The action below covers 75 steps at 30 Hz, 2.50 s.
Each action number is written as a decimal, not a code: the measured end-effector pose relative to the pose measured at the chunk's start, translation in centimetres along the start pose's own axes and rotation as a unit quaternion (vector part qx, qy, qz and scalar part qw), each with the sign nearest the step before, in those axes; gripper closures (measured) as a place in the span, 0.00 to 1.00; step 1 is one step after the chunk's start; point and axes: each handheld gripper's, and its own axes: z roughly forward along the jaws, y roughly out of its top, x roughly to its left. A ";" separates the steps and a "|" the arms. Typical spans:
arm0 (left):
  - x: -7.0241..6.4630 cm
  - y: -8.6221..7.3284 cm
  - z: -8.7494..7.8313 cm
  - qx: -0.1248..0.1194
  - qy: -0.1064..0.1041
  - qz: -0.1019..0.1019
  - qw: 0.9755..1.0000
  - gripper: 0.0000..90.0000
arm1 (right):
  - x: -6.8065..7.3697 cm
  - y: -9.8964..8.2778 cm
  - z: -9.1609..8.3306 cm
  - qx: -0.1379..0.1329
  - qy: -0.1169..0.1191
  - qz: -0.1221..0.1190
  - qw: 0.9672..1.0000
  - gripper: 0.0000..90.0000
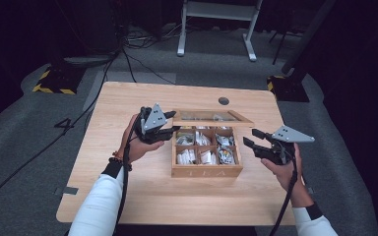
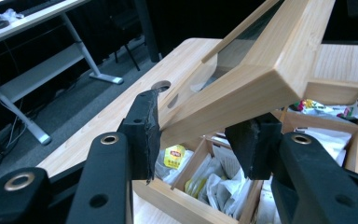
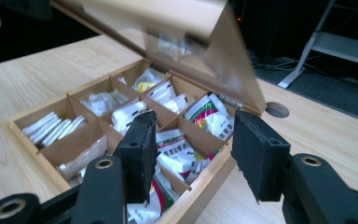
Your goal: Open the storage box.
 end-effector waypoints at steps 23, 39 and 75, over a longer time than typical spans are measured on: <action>2.4 1.4 0.8 -0.032 0.003 -0.036 0.999 0.67 | 1.6 -1.5 2.0 0.061 0.040 -0.039 0.997 0.54; 4.3 2.4 1.8 -0.050 0.013 -0.064 0.997 0.69 | 1.3 -2.0 2.4 0.075 0.044 -0.040 0.995 0.54; 7.9 2.6 5.8 -0.033 0.051 -0.119 0.991 0.70 | 0.9 -2.6 2.8 0.089 0.041 -0.040 0.994 0.53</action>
